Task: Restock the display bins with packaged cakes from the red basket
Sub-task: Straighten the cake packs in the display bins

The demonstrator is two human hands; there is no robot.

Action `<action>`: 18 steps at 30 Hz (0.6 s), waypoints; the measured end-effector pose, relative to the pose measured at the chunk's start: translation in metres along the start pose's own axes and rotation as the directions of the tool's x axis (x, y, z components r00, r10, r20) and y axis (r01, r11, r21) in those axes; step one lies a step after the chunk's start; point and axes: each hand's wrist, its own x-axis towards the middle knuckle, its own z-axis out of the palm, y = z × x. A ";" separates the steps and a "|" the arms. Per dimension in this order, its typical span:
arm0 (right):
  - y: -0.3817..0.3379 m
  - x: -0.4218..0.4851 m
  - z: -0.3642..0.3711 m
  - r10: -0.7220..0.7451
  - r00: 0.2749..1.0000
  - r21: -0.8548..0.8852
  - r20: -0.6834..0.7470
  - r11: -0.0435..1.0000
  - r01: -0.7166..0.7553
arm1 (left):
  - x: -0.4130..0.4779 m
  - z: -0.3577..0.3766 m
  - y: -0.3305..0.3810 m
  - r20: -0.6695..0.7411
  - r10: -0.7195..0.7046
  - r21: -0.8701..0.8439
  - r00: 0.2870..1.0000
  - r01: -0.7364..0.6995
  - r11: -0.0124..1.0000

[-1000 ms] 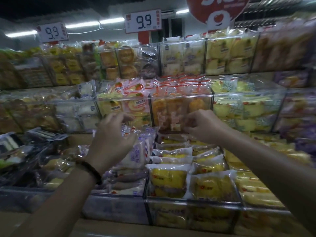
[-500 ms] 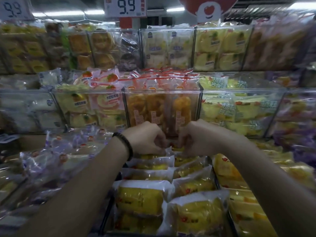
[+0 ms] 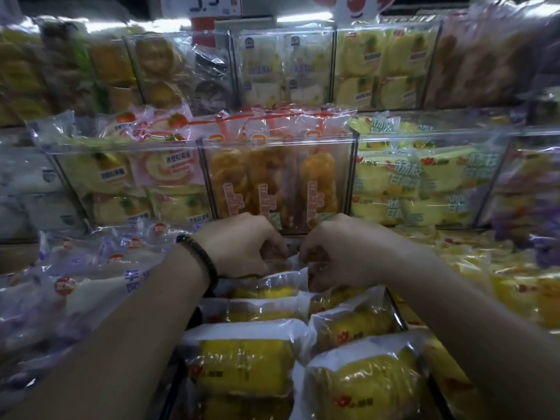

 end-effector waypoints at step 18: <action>-0.022 0.000 0.006 0.252 0.936 -0.082 -0.245 0.957 -0.279 | -0.007 -0.010 0.000 0.045 -0.013 -0.064 0.999 0.015 0.998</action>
